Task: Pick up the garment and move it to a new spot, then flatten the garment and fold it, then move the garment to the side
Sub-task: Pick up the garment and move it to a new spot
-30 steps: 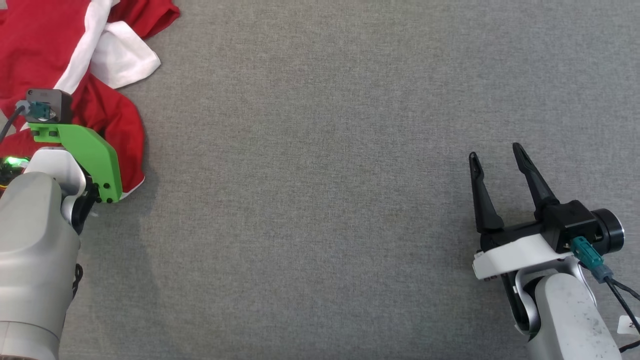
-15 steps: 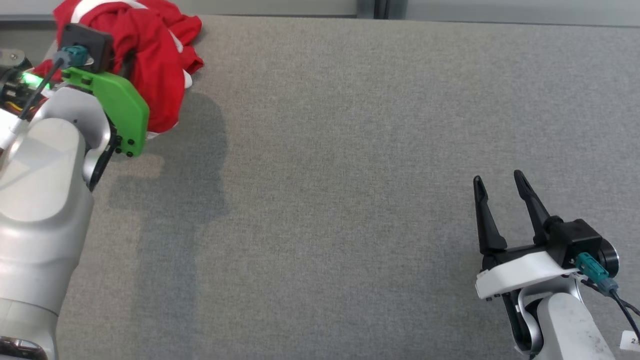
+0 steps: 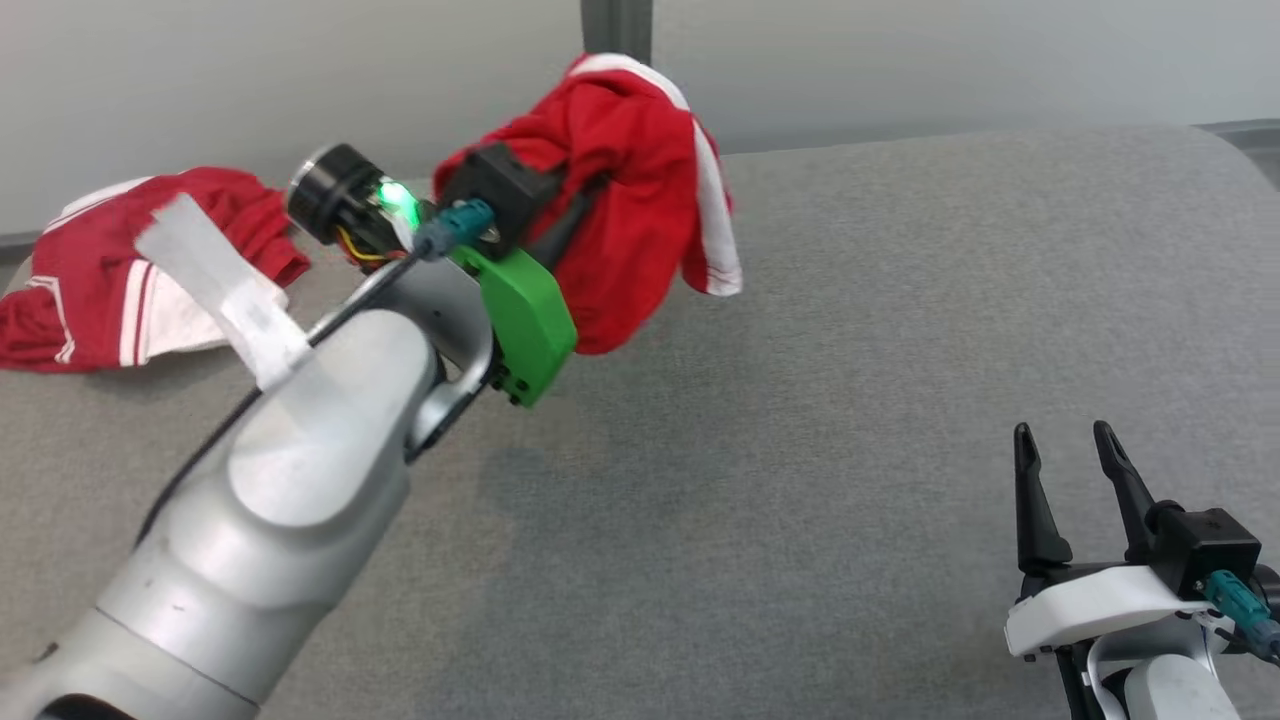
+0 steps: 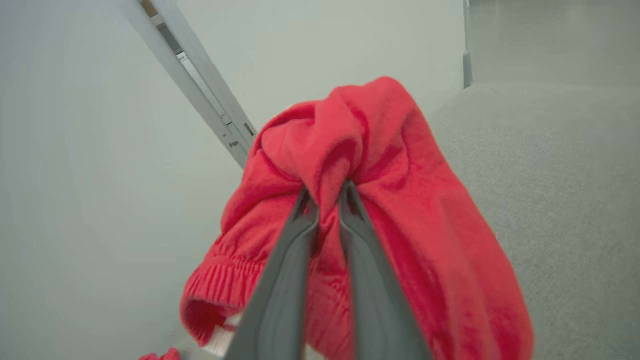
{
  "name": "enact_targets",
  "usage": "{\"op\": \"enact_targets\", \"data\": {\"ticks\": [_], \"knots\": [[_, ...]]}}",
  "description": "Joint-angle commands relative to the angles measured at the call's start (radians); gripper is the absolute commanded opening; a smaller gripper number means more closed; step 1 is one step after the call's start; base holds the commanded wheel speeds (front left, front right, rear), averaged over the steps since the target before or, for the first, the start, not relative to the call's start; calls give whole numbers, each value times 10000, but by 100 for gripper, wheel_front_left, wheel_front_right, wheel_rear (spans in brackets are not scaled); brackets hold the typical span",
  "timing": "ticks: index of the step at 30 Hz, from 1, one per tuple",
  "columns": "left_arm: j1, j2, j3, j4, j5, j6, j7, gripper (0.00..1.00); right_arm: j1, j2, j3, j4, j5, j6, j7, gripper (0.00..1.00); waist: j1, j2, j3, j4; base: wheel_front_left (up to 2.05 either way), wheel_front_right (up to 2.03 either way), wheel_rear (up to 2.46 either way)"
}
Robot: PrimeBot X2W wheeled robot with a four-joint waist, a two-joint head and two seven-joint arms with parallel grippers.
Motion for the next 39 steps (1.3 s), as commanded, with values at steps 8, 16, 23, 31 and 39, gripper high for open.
{"op": "enact_targets", "data": {"ticks": [8,16,23,31,39], "knots": [[925,-1107,-1384,1761,1212,430,-1627,0,-230,-17,153,-117,153,-10,-35,100,1,-1,671,-2016,0,0,0],[1852,-1934,-2056,4215,1199,383,-2719,0,-290,-19,191,-25,299,-10,-35,100,1,-1,938,-2180,0,0,0],[2361,-2271,-1841,4891,486,410,-3208,100,-220,-22,230,95,297,-10,-35,100,1,-1,514,-1702,0,0,0],[3085,-2326,-1150,4234,-826,727,-3464,100,166,-23,147,244,125,-10,-35,100,1,-1,-421,-1038,0,0,0],[4311,-2197,423,2668,-1519,1688,-3469,100,591,-23,-82,146,-28,-10,-35,100,1,-1,-1069,-419,0,0,0]]}}
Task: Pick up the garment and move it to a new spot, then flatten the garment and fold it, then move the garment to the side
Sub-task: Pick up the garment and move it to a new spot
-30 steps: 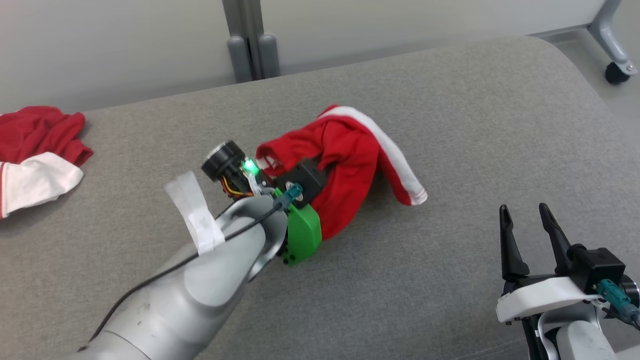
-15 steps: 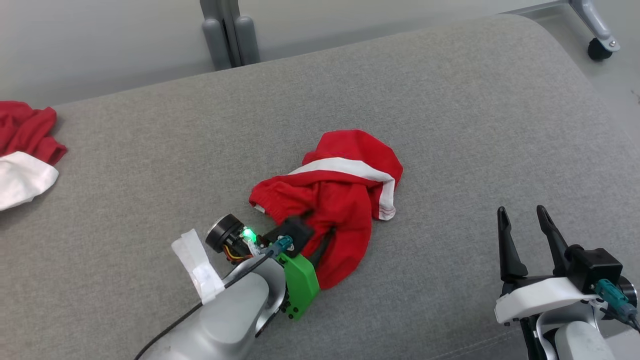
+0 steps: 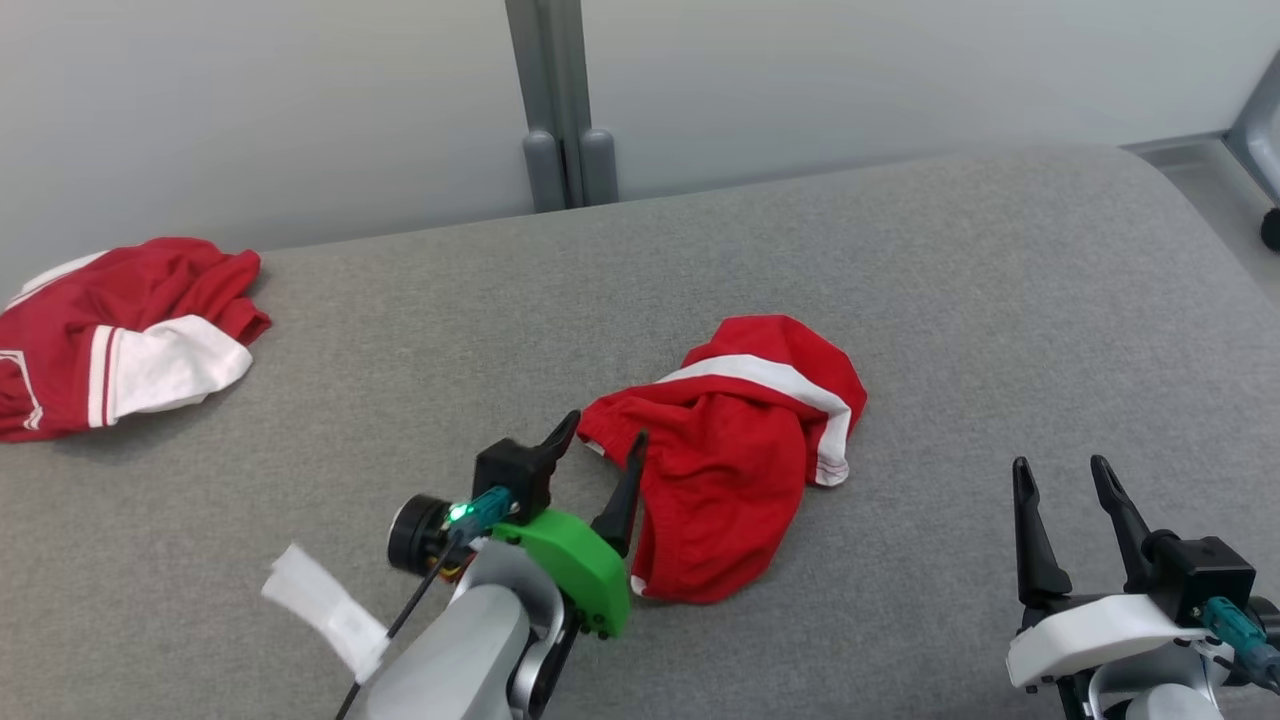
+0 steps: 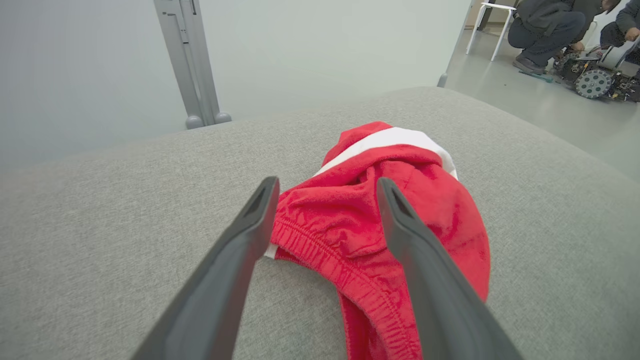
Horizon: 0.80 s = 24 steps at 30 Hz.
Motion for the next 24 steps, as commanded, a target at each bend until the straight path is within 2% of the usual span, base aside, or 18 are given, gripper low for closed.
{"op": "enact_targets", "data": {"ticks": [1,6,12,18,24], "knots": [[590,198,379,-255,-18,226,0,100,214,-24,-8,-55,-74,-10,-34,100,0,0,-474,450,0,0,0],[2140,556,1854,-1337,252,812,-1,100,327,-24,60,-149,-75,-10,-35,100,0,0,-748,634,0,0,0],[3842,778,3429,-2668,931,1199,-2,100,454,-22,175,-219,-16,-10,-34,100,0,0,-985,817,0,0,0],[5064,610,4523,-3519,1586,1121,-3,100,544,-24,534,-64,128,-10,-35,100,0,0,-1097,998,0,0,0],[5559,393,5061,-3703,2074,887,-3,100,589,-25,869,223,246,-10,-35,100,0,0,-1115,1131,0,0,0]]}}
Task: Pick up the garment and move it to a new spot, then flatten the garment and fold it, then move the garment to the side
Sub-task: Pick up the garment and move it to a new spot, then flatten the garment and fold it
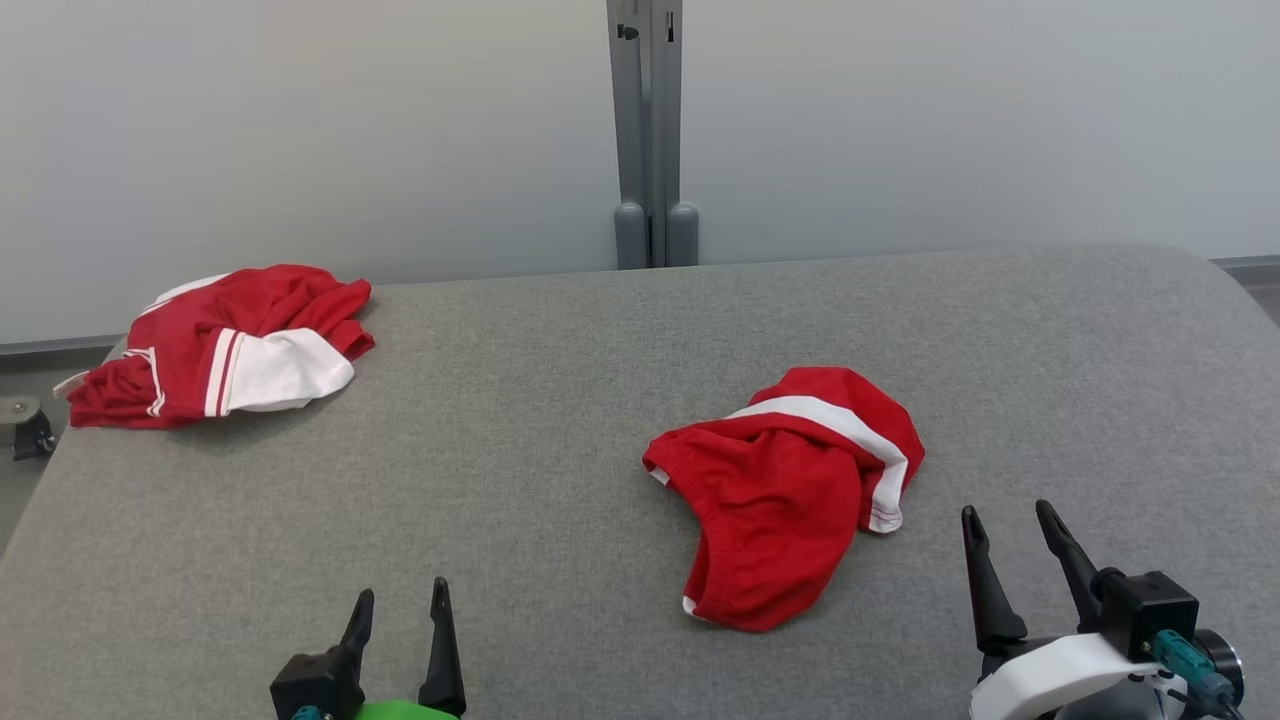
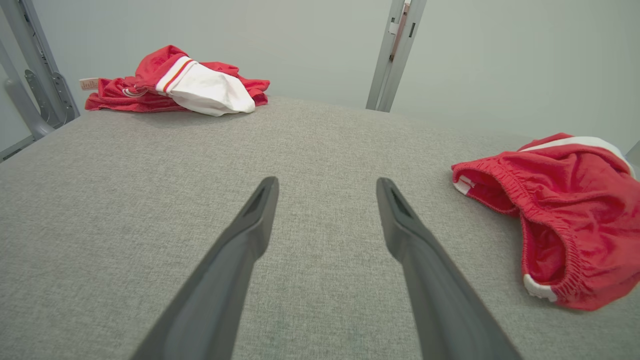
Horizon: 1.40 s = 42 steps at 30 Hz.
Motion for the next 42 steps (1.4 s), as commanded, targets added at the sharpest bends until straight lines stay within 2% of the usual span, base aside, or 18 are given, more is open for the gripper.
{"op": "enact_targets", "data": {"ticks": [1,22,28,32,34,42], "knots": [[159,-50,142,-50,162,-79,-1,100,107,-25,45,62,74,-10,-35,100,0,0,-5,36,0,0,0],[149,-400,706,252,739,-562,-2,100,13,-24,132,297,-24,-10,-35,100,0,0,54,52,0,0,0],[-61,-426,618,260,798,-607,-2,100,-644,-22,523,537,-725,-10,-35,100,0,0,208,265,0,0,0],[-212,-430,484,264,803,-643,-2,100,-1614,-44,801,1257,-1604,-10,25,100,0,0,355,606,0,0,0],[-285,-433,378,252,764,-674,-2,100,-2229,-252,951,1770,-1910,-12,288,100,0,0,446,859,0,0,0],[-528,-431,19,265,575,-561,1,100,-4329,-1325,1893,4075,-1760,-12,1511,100,0,0,879,2185,0,0,0]]}}
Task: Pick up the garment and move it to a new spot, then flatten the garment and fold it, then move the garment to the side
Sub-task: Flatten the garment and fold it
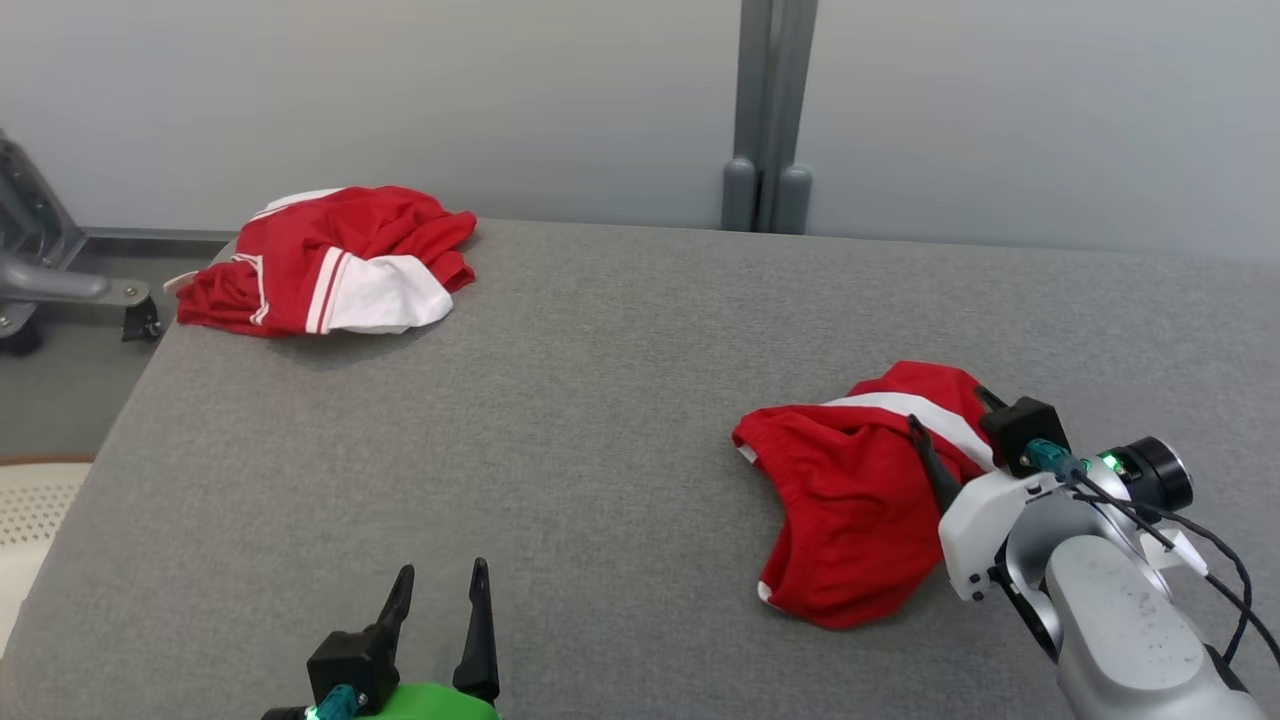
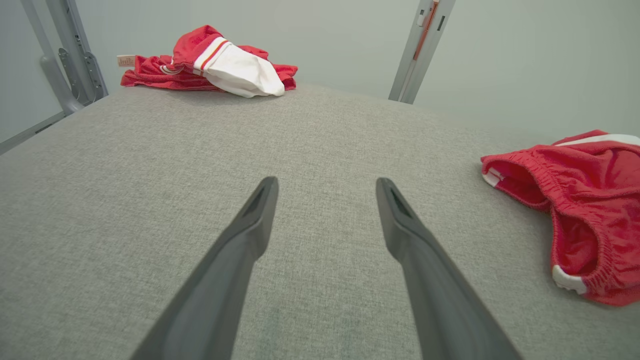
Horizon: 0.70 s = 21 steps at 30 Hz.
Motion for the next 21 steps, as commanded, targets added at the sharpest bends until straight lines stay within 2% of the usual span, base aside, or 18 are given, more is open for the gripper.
{"op": "enact_targets", "data": {"ticks": [1,6,9,10,11,12,13,21], "knots": [[-220,26,0,12,-27,62,5,100,-283,-138,194,366,154,-14,269,100,0,0,355,793,0,0,0],[-265,25,-31,5,-53,80,5,100,-1007,-615,1114,1525,665,-14,1276,100,0,0,580,1445,0,0,0],[-297,23,-55,-12,-90,100,5,100,-1369,-775,1539,1848,976,-14,1475,100,0,0,630,1635,0,0,0],[-313,23,-73,-9,-93,103,5,100,-1460,-839,1632,1940,1087,-14,1462,95,0,0,629,1689,0,0,0],[-321,23,-81,-3,-75,113,5,100,-1519,-860,1695,2004,1181,-14,1445,45,0,0,623,1711,0,0,0],[-330,22,-83,3,-66,114,5,100,-1609,-883,1758,2065,1294,-14,1370,29,0,0,609,1732,0,0,0],[-334,22,-78,8,-69,123,5,100,-1693,-902,1777,2115,1369,-14,1329,1,0,0,594,1740,0,0,0],[-189,22,82,-45,111,124,5,100,-2457,-851,1210,2163,1163,-15,121,0,0,0,382,1415,0,0,0]]}}
